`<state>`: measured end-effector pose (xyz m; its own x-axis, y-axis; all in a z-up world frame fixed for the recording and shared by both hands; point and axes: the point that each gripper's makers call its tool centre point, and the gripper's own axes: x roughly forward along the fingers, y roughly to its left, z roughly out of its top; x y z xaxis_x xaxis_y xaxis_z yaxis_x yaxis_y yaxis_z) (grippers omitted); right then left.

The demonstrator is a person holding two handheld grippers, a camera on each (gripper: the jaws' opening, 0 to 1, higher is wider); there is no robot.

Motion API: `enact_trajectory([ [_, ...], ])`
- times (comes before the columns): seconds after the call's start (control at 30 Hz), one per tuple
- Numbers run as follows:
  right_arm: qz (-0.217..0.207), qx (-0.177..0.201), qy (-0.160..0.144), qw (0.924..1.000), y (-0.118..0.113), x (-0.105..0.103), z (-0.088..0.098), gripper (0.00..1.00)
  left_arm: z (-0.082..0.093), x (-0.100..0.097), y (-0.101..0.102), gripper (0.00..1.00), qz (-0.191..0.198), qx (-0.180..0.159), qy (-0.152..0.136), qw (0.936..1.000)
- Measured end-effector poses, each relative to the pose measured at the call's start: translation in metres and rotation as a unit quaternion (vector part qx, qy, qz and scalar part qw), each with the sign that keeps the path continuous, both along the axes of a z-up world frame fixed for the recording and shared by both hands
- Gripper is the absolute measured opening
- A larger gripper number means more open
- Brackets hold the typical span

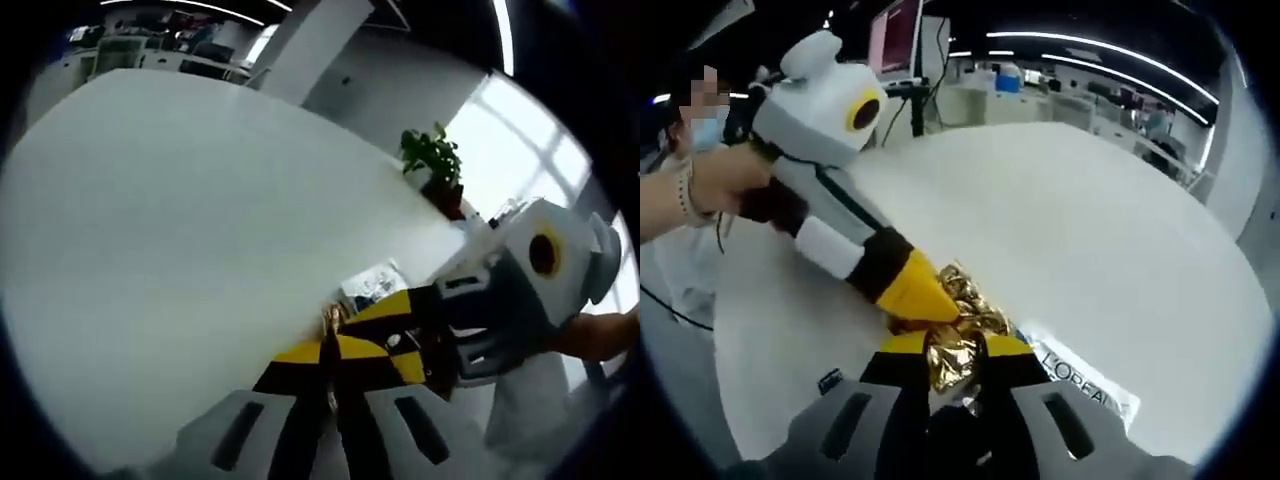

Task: Arrange the skincare products in the storage area until every visible bottle or jar stands upright without overlapping.

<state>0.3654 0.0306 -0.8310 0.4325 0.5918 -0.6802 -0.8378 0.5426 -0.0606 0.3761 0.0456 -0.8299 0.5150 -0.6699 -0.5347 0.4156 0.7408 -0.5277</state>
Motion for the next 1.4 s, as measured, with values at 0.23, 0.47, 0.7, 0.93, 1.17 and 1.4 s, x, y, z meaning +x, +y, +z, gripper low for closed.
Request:
enact_trajectory([
  [0.23, 0.011, -0.001, 0.000, 0.9999, 0.003, 0.000, 0.000, 0.19, 0.004, -0.003, 0.007, 0.01, 0.000, 0.023, -0.018, 0.9996],
  [0.47, 0.011, 0.001, 0.001, 0.9999, 0.003, 0.000, -0.001, 0.19, 0.021, 0.011, 0.032, 0.00, 0.038, 0.040, -0.061, 0.9966],
  [0.7, 0.008, 0.003, 0.000, 1.0000, 0.001, -0.002, 0.001, 0.19, 0.042, 0.013, 0.027, 0.00, 0.016, 0.039, -0.099, 0.9942],
  [0.93, 0.007, 0.002, 0.001, 1.0000, 0.001, -0.003, 0.000, 0.19, 0.025, 0.006, 0.013, 0.00, -0.007, 0.061, -0.083, 0.9947],
  [1.17, 0.007, 0.003, 0.000, 1.0000, 0.002, -0.002, -0.001, 0.19, 0.006, -0.004, 0.011, 0.00, -0.022, 0.096, -0.069, 0.9927],
  [1.4, 0.008, 0.003, 0.001, 1.0000, 0.001, -0.003, 0.000, 0.19, 0.000, -0.004, 0.015, 0.00, -0.020, 0.108, -0.075, 0.9911],
])
